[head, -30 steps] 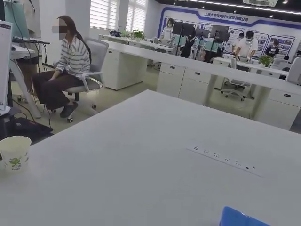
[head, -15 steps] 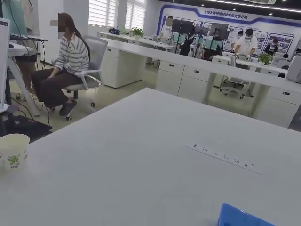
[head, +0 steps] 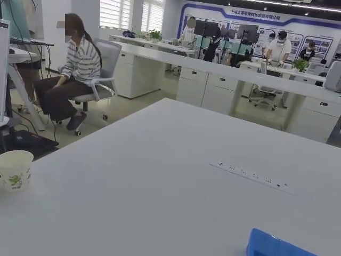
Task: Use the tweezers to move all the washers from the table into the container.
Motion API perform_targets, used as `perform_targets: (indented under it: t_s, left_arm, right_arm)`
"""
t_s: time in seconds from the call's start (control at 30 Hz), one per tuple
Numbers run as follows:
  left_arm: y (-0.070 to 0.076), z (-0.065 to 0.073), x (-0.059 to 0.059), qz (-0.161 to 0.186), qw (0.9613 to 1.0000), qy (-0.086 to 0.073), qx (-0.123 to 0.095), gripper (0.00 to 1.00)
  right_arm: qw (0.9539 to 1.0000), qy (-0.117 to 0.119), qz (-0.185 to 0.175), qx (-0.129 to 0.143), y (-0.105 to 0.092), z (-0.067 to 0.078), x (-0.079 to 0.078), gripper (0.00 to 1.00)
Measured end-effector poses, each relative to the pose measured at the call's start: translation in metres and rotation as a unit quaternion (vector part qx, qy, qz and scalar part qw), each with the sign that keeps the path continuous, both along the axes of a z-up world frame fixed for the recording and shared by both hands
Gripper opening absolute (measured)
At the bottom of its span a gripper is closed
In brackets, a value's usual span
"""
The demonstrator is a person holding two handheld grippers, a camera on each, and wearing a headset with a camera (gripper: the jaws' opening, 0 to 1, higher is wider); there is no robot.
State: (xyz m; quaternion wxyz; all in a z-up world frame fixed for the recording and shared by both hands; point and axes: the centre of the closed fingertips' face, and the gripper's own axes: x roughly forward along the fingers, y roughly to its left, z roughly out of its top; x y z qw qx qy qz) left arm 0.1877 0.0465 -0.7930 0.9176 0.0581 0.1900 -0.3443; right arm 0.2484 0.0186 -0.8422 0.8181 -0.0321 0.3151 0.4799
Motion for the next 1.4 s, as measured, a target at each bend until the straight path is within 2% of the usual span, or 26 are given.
perform_targets:
  t_s: [0.1,0.27,0.43,0.77,1.0,1.27,1.4]
  left_arm:
    - [0.0,0.0,0.0,0.0,1.0,0.001,0.001,0.76]
    - [0.0,0.0,0.0,0.0,1.0,0.001,0.0,0.76]
    - [0.0,0.0,0.0,-0.001,1.0,0.001,0.0,0.76]
    - [0.001,0.0,0.001,-0.001,1.0,0.001,0.0,0.75]
    - [0.001,0.0,0.001,-0.001,1.0,0.001,0.0,0.75]
    - [0.0,0.0,0.001,-0.002,1.0,0.002,0.0,0.75]
    - [0.0,-0.001,0.0,-0.002,1.0,0.004,0.001,0.75]
  right_arm:
    - [1.0,-0.007,0.002,-0.007,-0.002,0.002,0.001,0.03]
    - [0.9999,-0.006,-0.007,0.007,-0.002,0.01,0.006,0.03]
    - [0.9999,-0.014,-0.003,0.005,-0.001,0.015,0.012,0.03]
    - [0.9997,-0.012,0.015,-0.016,-0.001,0.003,0.002,0.04]
    - [0.9998,-0.004,0.015,-0.013,0.0,0.0,-0.001,0.04]
    - [0.9978,-0.04,0.041,-0.033,0.004,0.001,-0.008,0.04]
    - [0.9978,-0.043,0.038,-0.032,0.004,0.001,-0.006,0.03]
